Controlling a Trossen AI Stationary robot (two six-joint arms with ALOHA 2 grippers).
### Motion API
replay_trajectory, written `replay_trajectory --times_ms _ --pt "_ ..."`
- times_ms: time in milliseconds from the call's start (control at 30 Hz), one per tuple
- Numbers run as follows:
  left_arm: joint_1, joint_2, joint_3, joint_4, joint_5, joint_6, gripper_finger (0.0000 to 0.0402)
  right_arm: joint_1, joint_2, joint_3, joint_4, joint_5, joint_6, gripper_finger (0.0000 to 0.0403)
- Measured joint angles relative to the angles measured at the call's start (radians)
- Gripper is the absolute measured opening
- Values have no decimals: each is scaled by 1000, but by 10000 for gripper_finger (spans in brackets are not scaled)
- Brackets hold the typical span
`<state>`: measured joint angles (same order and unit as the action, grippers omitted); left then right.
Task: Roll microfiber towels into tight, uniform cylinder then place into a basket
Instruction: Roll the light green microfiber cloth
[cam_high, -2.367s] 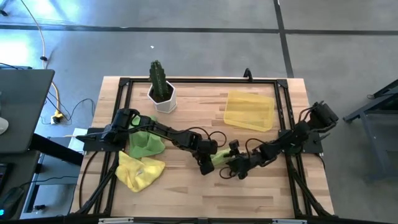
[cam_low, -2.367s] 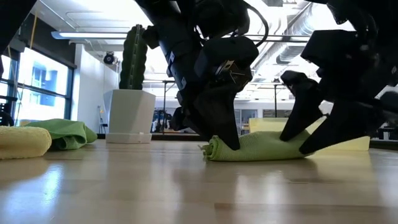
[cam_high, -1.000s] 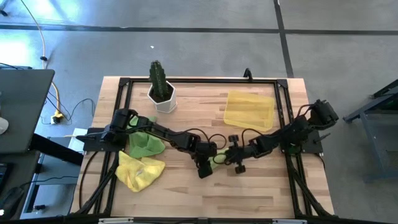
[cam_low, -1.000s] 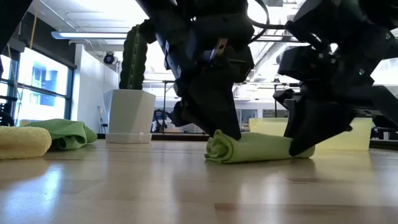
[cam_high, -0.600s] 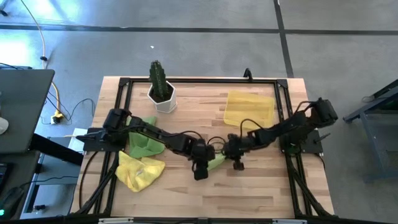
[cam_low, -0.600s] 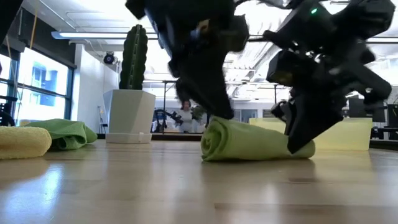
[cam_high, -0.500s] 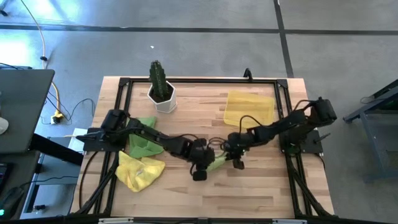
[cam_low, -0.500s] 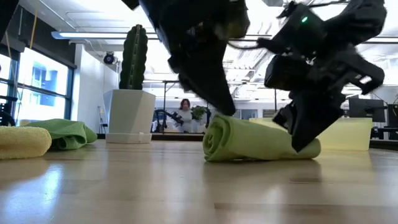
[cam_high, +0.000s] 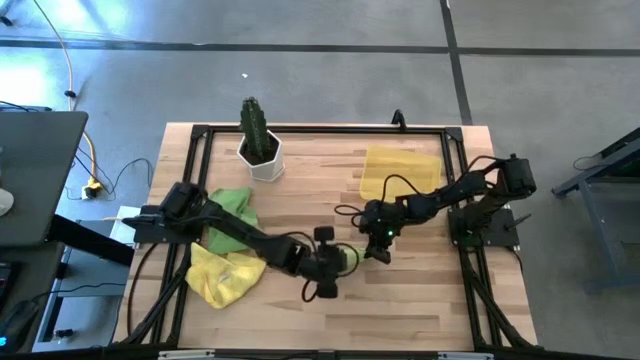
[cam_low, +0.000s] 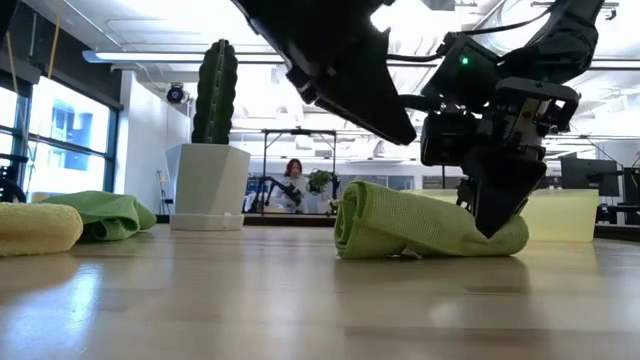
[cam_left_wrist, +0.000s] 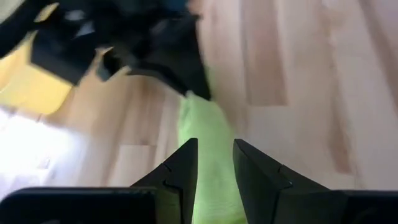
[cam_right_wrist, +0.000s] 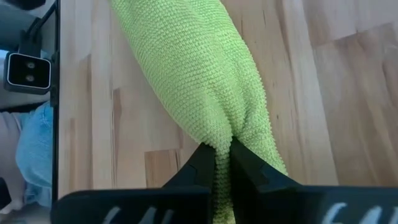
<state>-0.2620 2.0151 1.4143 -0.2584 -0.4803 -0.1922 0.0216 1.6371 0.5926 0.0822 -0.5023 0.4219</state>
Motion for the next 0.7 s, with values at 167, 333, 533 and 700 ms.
replay_trajectory --times_ms 167,333,533,700 --pt "43 23 0 2 93 -85 90 0 0 1 3 4 -1 6" --pt "60 88 0 13 183 -119 90 0 -1 1 2 14 -19 7" --pt "50 119 1 -2 185 -163 90 0 -2 2 -1 24 -53 8" --pt "45 136 3 -22 175 -197 90 0 -3 2 8 33 -173 44"
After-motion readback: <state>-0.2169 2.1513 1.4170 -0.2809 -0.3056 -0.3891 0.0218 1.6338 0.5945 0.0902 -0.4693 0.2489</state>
